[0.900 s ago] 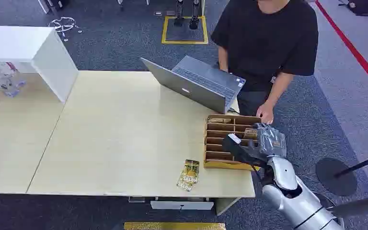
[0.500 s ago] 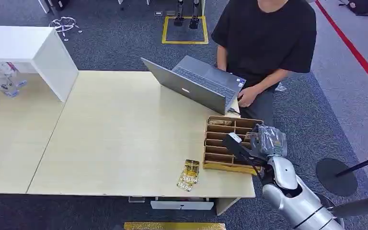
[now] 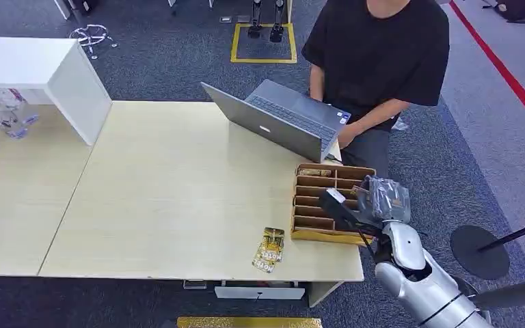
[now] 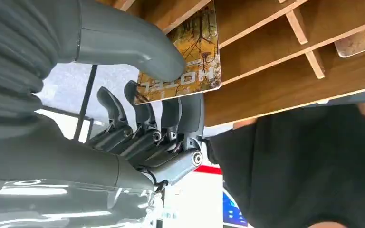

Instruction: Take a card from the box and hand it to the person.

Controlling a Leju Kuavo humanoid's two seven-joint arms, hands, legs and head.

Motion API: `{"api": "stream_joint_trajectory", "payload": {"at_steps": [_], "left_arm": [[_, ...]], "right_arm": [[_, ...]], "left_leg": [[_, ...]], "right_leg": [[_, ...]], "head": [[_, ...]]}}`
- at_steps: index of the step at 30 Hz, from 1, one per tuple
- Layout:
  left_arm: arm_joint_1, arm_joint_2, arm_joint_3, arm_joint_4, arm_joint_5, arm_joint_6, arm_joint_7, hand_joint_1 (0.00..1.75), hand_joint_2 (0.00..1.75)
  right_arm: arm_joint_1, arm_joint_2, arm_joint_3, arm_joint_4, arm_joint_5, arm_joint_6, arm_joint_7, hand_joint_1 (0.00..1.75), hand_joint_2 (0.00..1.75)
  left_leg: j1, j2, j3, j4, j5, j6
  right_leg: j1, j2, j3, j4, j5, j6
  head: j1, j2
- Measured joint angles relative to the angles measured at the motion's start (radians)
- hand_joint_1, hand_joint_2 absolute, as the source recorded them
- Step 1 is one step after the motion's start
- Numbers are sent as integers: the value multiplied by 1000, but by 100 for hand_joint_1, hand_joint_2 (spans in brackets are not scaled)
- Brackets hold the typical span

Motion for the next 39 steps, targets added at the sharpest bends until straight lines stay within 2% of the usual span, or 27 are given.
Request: {"api": "stream_joint_trajectory", "payload": {"at_steps": [5,12,27,39], "left_arm": [[0,0,0,0,0,-1,0,0,0],[-1,-2,0,0,0,-1,0,0,0],[-1,-3,0,0,0,0,-1,0,0],[-13,-4,-14,0,0,-6,1,0,0]], "right_arm": [[0,0,0,0,3,0,0,154,175],[0,-10,0,-20,39,4,6,150,175],[-50,-60,-26,-235,159,109,15,150,175],[-107,-68,-27,-298,176,157,16,155,175]], "left_leg": [[0,0,0,0,0,0],[0,0,0,0,0,0],[0,0,0,0,0,0],[0,0,0,0,0,0]], "right_leg": [[0,0,0,0,0,0],[0,0,0,0,0,0],[0,0,0,0,0,0],[0,0,0,0,0,0]], "head": [[0,0],[0,0],[0,0],[0,0]]}}
